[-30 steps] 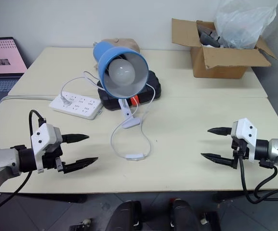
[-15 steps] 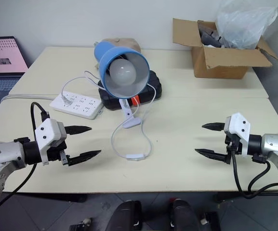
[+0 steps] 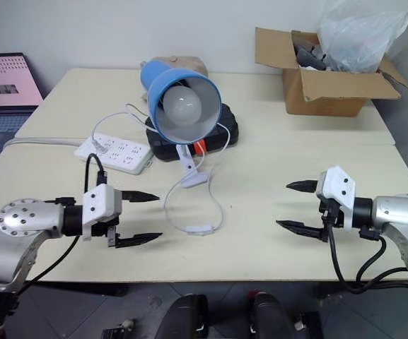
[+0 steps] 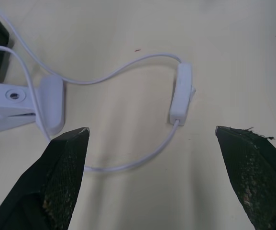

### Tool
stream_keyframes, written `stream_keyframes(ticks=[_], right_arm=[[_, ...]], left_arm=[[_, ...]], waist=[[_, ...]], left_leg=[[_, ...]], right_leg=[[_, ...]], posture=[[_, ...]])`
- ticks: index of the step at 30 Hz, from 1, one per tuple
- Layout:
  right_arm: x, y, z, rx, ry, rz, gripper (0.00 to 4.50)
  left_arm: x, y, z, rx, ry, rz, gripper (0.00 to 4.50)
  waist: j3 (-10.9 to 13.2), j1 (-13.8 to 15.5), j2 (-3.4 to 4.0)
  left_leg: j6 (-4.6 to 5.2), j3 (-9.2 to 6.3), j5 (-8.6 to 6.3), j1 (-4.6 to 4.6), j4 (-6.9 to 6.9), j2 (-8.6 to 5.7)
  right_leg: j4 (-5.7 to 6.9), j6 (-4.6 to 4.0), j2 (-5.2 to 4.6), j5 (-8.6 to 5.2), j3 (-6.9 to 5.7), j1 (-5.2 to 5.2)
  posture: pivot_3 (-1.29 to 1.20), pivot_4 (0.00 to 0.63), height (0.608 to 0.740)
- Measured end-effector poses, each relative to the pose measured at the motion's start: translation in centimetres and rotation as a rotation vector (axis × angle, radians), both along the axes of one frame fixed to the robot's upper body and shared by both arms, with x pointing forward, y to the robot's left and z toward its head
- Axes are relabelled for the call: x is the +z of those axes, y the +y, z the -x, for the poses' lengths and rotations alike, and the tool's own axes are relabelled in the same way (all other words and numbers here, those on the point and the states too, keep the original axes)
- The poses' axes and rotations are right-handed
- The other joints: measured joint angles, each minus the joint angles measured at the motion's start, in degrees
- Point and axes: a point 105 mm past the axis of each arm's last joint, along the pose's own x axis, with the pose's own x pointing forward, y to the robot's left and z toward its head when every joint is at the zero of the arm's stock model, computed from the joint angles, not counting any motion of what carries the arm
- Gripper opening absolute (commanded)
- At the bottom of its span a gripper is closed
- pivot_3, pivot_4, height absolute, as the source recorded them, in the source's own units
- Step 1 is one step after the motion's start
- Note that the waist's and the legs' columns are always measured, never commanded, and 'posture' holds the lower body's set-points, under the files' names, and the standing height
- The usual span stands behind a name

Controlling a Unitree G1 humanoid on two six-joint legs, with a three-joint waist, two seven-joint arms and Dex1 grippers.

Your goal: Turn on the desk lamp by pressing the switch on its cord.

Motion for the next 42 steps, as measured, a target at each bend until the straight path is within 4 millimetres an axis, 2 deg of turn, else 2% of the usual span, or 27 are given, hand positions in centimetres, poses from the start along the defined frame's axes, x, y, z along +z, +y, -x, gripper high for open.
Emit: stream_keyframes(ticks=[4, 8, 21, 24, 40, 42], right_arm=[[-0.6, 0.4, 0.7, -0.002, 0.021, 0.008, 4.50], [-1.2, 0.5, 1.5, -0.013, 0.040, 0.015, 4.50], [-1.1, 0.7, 2.6, -0.047, 0.035, 0.023, 4.50], [-1.1, 0.8, 2.8, -0.044, 0.044, 0.021, 4.50], [-0.9, 0.9, 2.8, -0.044, 0.054, 0.018, 4.50], [-0.9, 0.9, 2.8, -0.045, 0.053, 0.019, 4.50]], left_arm=[[-1.0, -1.9, -0.5, -0.066, 0.019, 0.015, 4.35], [-2.4, -2.8, -1.0, -0.109, 0.034, -0.011, 4.35], [-4.9, -3.2, -1.5, -0.217, 0.063, -0.087, 4.35], [-4.9, -3.5, -1.5, -0.232, 0.064, -0.085, 3.95], [-5.8, -3.7, -1.6, -0.245, 0.059, -0.113, 0.45], [-5.8, -3.9, -1.7, -0.248, 0.047, -0.115, 0.39]], waist=[[-0.01, 0.04, -0.01], [-0.01, 0.02, -0.01], [-0.02, -0.13, -0.04], [-0.02, -0.12, -0.04], [-0.03, -0.18, -0.05], [-0.03, -0.17, -0.05]], left_leg=[[0.00, 0.00, 0.00, -0.03, 0.04, -0.01], [0.00, -0.02, 0.00, -0.03, 0.08, -0.01], [0.01, -0.08, 0.01, 0.00, 0.21, -0.02], [0.01, -0.10, 0.01, 0.00, 0.21, -0.02], [0.02, -0.10, 0.01, 0.01, 0.23, -0.03], [0.02, -0.10, 0.01, 0.01, 0.24, -0.03]], right_leg=[[0.01, 0.08, 0.02, -0.03, 0.01, 0.01], [0.08, 0.10, 0.04, -0.04, 0.02, 0.02], [0.17, 0.13, 0.05, -0.02, 0.03, 0.07], [0.18, 0.13, 0.06, -0.02, 0.02, 0.08], [0.19, 0.16, 0.06, 0.00, 0.02, 0.09], [0.19, 0.16, 0.06, 0.00, 0.02, 0.10]], posture=[[0.00, 0.150, 0.740], [0.00, 0.150, 0.740], [0.00, 0.150, 0.740], [0.00, 0.150, 0.740], [0.00, 0.150, 0.740], [0.00, 0.150, 0.740]])
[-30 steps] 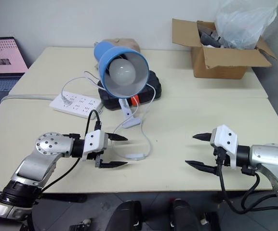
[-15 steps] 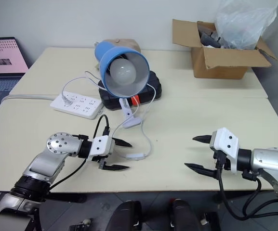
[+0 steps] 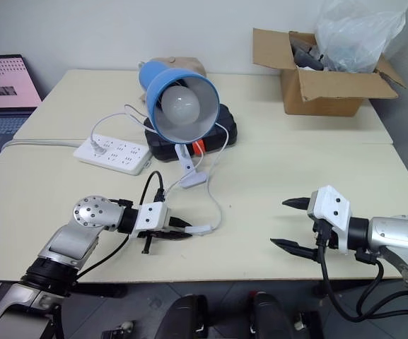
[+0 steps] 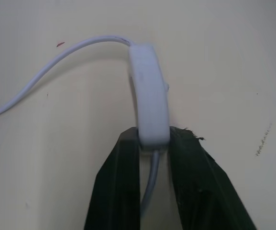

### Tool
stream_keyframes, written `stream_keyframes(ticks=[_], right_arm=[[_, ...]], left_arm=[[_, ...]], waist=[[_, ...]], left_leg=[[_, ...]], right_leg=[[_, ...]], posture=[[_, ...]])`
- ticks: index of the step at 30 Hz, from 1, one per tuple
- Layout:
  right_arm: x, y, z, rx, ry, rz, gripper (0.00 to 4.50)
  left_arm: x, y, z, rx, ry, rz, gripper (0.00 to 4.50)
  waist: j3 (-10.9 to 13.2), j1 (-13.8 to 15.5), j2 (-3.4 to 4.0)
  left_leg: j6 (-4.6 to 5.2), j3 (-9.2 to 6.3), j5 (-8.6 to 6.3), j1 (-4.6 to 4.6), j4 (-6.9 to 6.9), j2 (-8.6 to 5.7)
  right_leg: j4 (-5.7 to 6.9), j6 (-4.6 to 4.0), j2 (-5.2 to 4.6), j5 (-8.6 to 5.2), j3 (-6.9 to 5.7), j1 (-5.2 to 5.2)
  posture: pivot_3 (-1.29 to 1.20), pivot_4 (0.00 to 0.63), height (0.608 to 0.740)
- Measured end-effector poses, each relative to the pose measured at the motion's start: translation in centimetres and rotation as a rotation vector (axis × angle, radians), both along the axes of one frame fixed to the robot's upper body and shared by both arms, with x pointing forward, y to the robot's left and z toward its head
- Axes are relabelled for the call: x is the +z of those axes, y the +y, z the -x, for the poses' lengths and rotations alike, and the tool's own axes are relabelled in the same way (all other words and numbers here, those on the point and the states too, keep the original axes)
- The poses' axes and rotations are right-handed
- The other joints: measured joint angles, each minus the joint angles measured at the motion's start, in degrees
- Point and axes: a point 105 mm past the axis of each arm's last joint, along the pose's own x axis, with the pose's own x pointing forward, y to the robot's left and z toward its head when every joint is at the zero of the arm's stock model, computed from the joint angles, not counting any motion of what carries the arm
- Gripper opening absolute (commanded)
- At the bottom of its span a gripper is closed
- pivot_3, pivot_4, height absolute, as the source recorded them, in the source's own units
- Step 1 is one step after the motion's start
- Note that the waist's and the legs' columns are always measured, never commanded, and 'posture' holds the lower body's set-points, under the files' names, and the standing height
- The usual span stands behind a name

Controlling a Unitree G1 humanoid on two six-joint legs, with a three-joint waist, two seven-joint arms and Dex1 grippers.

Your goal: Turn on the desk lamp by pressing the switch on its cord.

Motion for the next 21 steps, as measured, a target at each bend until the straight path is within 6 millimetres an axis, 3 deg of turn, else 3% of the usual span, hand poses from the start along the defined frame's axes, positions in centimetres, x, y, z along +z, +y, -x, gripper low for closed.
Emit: stream_keyframes(ticks=[10, 17, 21], right_arm=[[0.1, 0.0, -0.1, -0.009, -0.010, 0.002, 4.50], [1.6, 0.2, -0.9, -0.046, -0.096, -0.025, 4.50], [2.5, 0.7, -1.4, -0.062, -0.127, -0.040, 4.50]], left_arm=[[0.1, -1.1, -0.4, -0.009, -0.011, 0.032, 0.39], [3.9, -3.9, -2.0, -0.042, 0.006, 0.088, 0.39], [3.8, -4.8, -1.9, -0.048, 0.073, 0.072, 0.39]], waist=[[-0.01, 0.00, -0.02], [-0.02, -0.02, -0.04], [-0.02, -0.31, -0.04]], left_leg=[[0.01, -0.02, 0.01, 0.00, 0.07, -0.01], [0.02, -0.03, 0.01, -0.02, 0.09, -0.04], [0.02, -0.02, 0.01, 0.01, 0.08, 0.00]], right_leg=[[0.00, 0.07, 0.00, 0.04, 0.01, 0.04], [0.00, 0.12, 0.05, 0.07, 0.03, 0.05], [0.01, 0.13, 0.12, 0.07, 0.09, 0.04]], posture=[[0.00, 0.150, 0.740], [0.00, 0.150, 0.740], [0.00, 0.150, 0.740]])
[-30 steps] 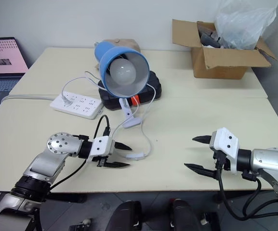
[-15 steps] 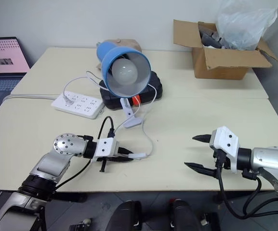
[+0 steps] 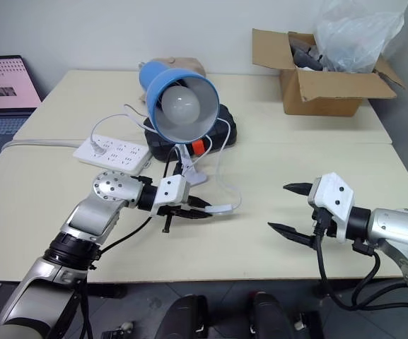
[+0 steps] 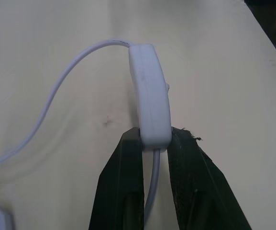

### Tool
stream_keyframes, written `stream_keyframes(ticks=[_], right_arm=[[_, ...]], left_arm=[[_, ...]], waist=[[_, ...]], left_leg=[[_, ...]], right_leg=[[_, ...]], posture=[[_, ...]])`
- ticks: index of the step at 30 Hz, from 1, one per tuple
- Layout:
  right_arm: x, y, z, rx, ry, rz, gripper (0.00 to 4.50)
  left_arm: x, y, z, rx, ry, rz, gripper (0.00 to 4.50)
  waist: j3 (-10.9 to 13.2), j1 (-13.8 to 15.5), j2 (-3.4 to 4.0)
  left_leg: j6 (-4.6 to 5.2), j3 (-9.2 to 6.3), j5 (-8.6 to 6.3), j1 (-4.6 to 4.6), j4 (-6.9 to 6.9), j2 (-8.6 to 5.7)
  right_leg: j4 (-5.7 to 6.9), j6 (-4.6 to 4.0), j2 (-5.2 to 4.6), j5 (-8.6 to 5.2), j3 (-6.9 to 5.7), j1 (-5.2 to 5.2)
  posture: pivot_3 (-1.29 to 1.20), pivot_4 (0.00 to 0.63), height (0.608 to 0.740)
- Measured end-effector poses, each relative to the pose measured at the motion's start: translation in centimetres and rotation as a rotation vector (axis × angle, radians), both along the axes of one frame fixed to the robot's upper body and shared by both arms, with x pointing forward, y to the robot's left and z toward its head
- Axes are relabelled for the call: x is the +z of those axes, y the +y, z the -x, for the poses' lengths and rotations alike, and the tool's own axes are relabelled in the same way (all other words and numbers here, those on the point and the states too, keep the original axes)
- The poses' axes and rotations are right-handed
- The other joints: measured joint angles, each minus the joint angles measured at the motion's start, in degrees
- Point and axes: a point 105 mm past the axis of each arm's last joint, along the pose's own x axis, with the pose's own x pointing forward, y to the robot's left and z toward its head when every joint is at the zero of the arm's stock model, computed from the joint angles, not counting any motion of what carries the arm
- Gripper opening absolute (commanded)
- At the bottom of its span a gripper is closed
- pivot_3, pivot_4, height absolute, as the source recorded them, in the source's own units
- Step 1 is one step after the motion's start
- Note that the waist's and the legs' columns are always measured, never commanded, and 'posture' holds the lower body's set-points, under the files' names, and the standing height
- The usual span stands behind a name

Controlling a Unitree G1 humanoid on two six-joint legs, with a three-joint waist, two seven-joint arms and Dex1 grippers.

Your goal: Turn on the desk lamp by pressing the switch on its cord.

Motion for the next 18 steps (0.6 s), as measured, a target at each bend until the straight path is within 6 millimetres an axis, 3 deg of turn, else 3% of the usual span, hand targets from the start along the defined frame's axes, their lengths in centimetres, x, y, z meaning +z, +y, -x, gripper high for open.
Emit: stream_keyframes(ticks=[6, 9, 18], right_arm=[[0.6, 2.0, -0.8, 0.025, 0.020, -0.008, 4.50], [0.5, 4.1, -1.1, 0.099, 0.045, 0.014, 4.50], [-1.8, 6.9, -2.5, 0.220, 0.155, 0.119, 4.50]], left_arm=[[0.0, -1.3, -0.4, 0.035, 0.059, 0.002, 0.39], [0.1, -2.1, -0.5, 0.047, 0.076, 0.017, 0.39], [0.1, -2.3, -0.6, 0.060, 0.079, 0.026, 0.39]], waist=[[0.00, 0.02, 0.00], [0.00, -0.07, 0.00], [0.00, 0.07, 0.00]], left_leg=[[0.00, -0.03, 0.00, 0.00, 0.01, 0.02], [0.00, -0.04, 0.00, -0.01, 0.01, 0.02], [0.00, -0.01, 0.01, -0.04, 0.02, 0.02]], right_leg=[[0.03, -0.01, 0.03, 0.00, 0.01, 0.00], [0.03, -0.01, 0.03, 0.00, 0.02, -0.01], [0.03, -0.02, 0.03, -0.01, 0.02, -0.04]], posture=[[0.00, 0.150, 0.740], [0.00, 0.150, 0.740], [0.00, 0.150, 0.740]])
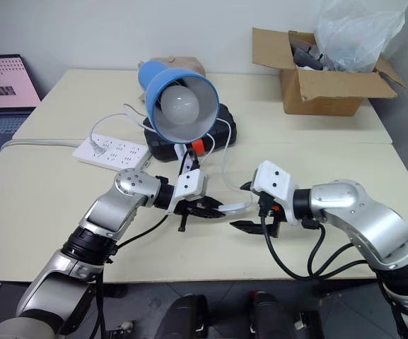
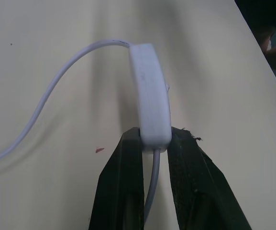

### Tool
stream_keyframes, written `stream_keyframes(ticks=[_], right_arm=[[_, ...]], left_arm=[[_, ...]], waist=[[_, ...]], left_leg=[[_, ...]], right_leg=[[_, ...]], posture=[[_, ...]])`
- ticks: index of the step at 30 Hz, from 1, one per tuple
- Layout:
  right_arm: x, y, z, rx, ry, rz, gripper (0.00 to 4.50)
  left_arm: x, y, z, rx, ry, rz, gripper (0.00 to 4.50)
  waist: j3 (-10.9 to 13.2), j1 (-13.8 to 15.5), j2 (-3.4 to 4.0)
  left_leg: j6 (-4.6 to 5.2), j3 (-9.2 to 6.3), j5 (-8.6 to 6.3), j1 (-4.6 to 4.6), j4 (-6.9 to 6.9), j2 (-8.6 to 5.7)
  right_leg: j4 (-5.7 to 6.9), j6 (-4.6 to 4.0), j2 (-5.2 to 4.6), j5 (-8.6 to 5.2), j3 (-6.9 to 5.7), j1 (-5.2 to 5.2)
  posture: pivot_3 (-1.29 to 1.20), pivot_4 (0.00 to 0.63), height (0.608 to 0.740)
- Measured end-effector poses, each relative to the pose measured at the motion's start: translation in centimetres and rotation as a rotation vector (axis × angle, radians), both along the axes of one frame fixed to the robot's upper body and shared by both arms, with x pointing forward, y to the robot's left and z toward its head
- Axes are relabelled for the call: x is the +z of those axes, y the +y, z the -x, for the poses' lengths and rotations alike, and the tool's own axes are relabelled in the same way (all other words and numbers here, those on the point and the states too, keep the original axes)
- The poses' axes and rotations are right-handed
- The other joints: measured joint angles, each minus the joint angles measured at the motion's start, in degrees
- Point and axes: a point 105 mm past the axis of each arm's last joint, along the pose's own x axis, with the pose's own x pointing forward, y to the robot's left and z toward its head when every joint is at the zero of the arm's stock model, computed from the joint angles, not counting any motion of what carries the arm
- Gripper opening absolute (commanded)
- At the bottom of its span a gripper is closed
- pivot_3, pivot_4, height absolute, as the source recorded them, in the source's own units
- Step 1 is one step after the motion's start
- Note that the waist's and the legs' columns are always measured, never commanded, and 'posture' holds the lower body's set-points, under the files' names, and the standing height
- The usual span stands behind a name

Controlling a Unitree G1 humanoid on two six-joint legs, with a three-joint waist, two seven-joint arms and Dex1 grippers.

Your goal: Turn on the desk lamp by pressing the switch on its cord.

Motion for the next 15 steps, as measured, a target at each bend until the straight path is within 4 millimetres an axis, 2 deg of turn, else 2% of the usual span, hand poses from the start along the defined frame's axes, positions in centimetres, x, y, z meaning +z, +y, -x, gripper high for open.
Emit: stream_keyframes(ticks=[6, 15], right_arm=[[-1.4, 0.5, -0.8, 0.038, 0.037, 0.050, 4.50], [-2.0, 0.5, -1.7, 0.048, 0.028, 0.084, 4.50]], left_arm=[[0.4, -0.3, 0.3, -0.002, -0.027, 0.008, 0.39], [1.0, -0.8, 0.9, -0.008, -0.053, 0.023, 0.39]], waist=[[0.00, -0.02, 0.00], [0.00, 0.00, 0.00]], left_leg=[[0.00, 0.01, 0.00, 0.00, 0.00, 0.01], [0.00, 0.01, 0.00, 0.01, 0.00, 0.01]], right_leg=[[0.00, 0.00, 0.00, 0.00, 0.00, -0.01], [0.03, 0.00, 0.00, 0.00, 0.00, -0.01]], posture=[[0.00, 0.150, 0.740], [0.00, 0.150, 0.740]])
